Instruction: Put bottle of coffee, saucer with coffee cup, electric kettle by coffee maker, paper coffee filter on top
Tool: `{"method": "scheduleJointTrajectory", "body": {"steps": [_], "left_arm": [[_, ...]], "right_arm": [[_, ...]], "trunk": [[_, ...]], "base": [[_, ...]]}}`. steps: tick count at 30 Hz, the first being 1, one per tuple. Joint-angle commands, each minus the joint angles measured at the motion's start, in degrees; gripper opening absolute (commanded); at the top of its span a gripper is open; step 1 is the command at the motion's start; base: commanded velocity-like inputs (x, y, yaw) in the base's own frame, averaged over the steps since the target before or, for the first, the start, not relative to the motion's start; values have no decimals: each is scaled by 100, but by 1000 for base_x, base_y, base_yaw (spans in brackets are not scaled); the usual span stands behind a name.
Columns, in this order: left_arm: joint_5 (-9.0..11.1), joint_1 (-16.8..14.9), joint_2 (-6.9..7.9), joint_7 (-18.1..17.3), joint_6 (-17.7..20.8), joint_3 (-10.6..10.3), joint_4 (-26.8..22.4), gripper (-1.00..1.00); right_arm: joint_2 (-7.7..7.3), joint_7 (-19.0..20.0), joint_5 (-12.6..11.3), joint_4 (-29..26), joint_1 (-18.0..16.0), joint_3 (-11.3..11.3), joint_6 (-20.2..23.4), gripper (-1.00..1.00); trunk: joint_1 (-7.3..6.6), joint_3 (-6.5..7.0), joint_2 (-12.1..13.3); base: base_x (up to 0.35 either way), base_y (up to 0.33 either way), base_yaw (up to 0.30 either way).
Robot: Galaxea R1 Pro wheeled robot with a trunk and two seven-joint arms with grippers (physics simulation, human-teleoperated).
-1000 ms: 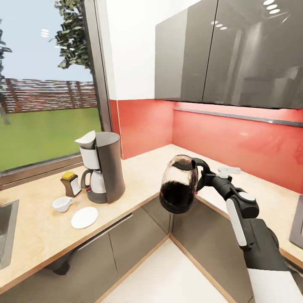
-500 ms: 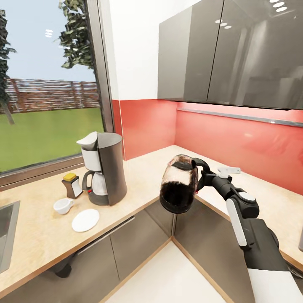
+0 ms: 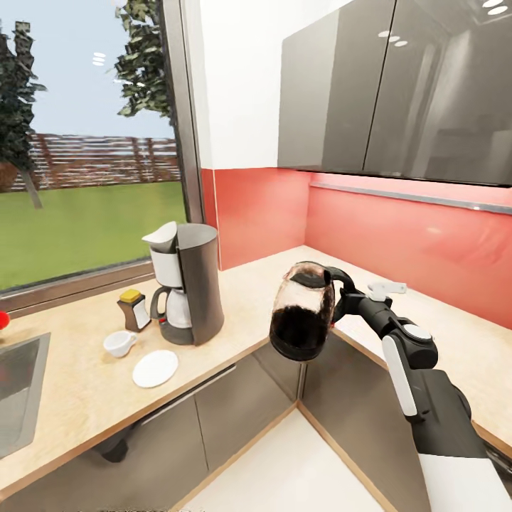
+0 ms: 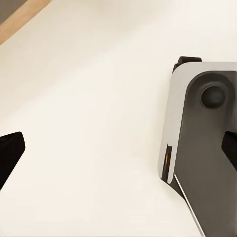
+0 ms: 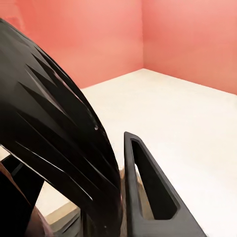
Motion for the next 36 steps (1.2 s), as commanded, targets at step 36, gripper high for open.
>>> {"method": "scheduleJointTrajectory", "body": {"steps": [36], "left_arm": [[3, 435, 70, 419, 361, -17, 201, 100]], "right_arm": [[545, -1807, -15, 23, -404, 503, 26, -100]], "trunk": [[3, -13, -14]], "base": [[0, 0, 58]]}}
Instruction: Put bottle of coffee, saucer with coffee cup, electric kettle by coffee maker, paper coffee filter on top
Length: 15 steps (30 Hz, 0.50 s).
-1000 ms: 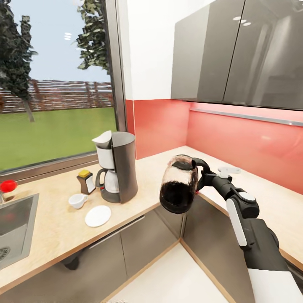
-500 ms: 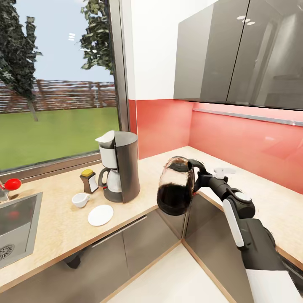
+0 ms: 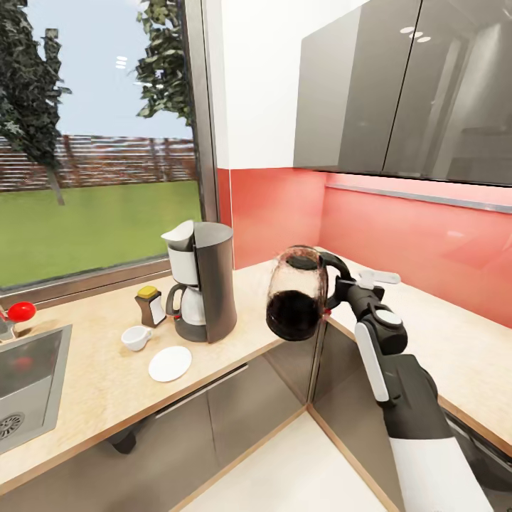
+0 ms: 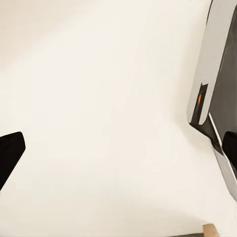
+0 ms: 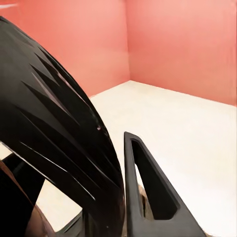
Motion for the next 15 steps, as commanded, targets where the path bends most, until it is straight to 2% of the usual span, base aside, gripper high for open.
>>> {"method": "scheduleJointTrajectory", "body": {"steps": [1, 6, 10, 12, 15], "left_arm": [[11, 3, -4, 5, -7, 29, -10, 100], [11, -4, -19, 7, -7, 26, -10, 100], [11, -5, -50, 7, -7, 22, -10, 100], [11, -5, -57, 10, -7, 21, -10, 100], [11, -6, -61, 15, -7, 21, -12, 100]], "right_arm": [[4, -107, -77, -7, -9, 14, 7, -100], [12, -464, -70, 2, -10, 19, 5, -100], [12, -689, -61, 17, -9, 144, -2, -100], [11, -717, 44, 22, -10, 175, -16, -100], [17, -727, 417, 24, -7, 192, -29, -100]], "trunk": [[3, -12, -13], [3, -12, -13], [3, -12, -13], [3, -12, -13], [3, -12, -13]], "base": [[0, 0, 0], [0, 0, 0], [81, 0, 0], [238, 0, 0], [295, 0, 0]]}}
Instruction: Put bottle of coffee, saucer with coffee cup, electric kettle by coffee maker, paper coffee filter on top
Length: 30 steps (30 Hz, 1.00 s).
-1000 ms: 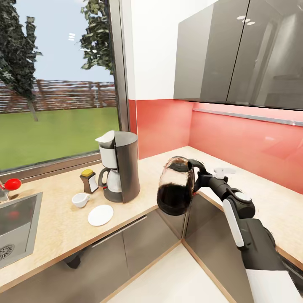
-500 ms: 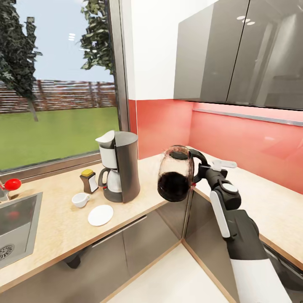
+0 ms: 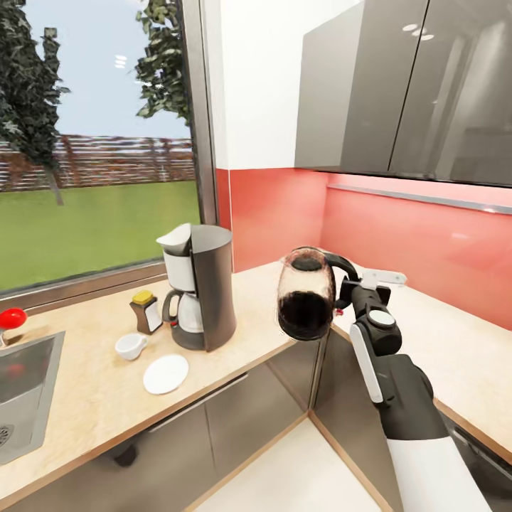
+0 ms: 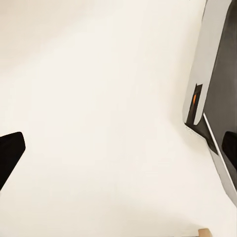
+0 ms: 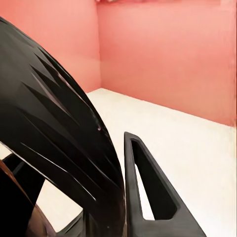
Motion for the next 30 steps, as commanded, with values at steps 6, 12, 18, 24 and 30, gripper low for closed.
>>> {"method": "scheduleJointTrajectory", "body": {"steps": [6, 12, 18, 24, 30], "left_arm": [[11, 3, -1, 105, -7, 32, -13, 100], [11, 3, -1, 230, -7, 53, -11, 100], [11, 3, -1, 234, -7, 49, -9, 100], [11, 3, -1, 234, -7, 46, -8, 100], [11, 3, -1, 228, 1, 43, -8, 100]], "right_arm": [[19, -46, 107, -5, -4, 14, 16, -100], [20, -41, 114, 4, -4, 12, 16, -100], [18, -42, 123, 11, -4, 6, 16, -100], [10, -44, 132, 13, -4, -3, 16, -100], [3, -48, 133, 81, -4, 2, -9, -100]], "trunk": [[7, -12, -12], [7, -47, -12], [7, -89, -12], [7, -132, -12], [7, -143, -12]], "base": [[260, 0, 3], [28, 0, 126], [1, 0, 160], [0, 0, 162], [77, 0, 46]]}}
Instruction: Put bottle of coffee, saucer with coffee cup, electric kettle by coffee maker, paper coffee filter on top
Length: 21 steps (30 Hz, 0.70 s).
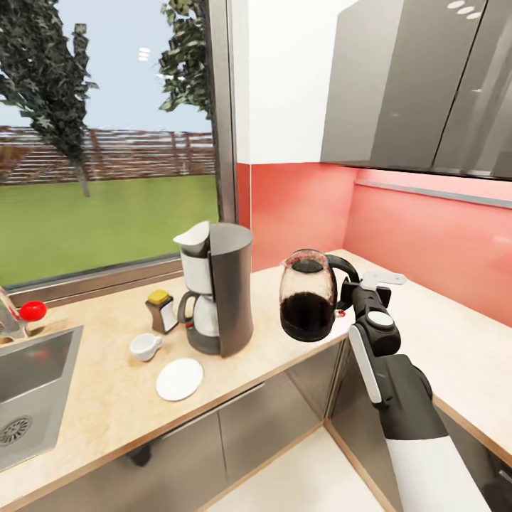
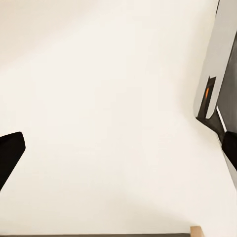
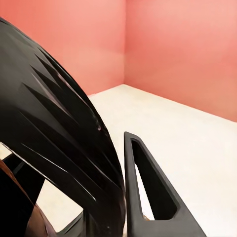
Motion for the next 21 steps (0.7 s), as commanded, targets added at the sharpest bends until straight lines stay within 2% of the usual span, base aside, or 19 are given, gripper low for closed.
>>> {"method": "scheduleJointTrajectory", "body": {"steps": [1, 5, 11, 21], "left_arm": [[11, 3, -1, 5, -9, 31, -10, 100], [11, 3, -2, 8, -15, 40, -10, 100], [11, 3, -9, 4, -15, 42, -10, 100], [11, 3, -10, 2, -16, 42, -10, 100]], "right_arm": [[0, -40, 3, -2, -7, 11, 29, -100], [1, -41, 3, 3, -4, 12, 28, -100], [1, -41, 10, 72, 1, 13, -3, -100], [0, -18, 8, 673, 1, 11, -748, -100]], "trunk": [[6, -11, -12], [6, -13, -12], [6, -43, -12], [6, -56, -12]], "base": [[259, 0, 3], [193, 0, 18], [19, 0, 163], [1, 0, 40]]}}
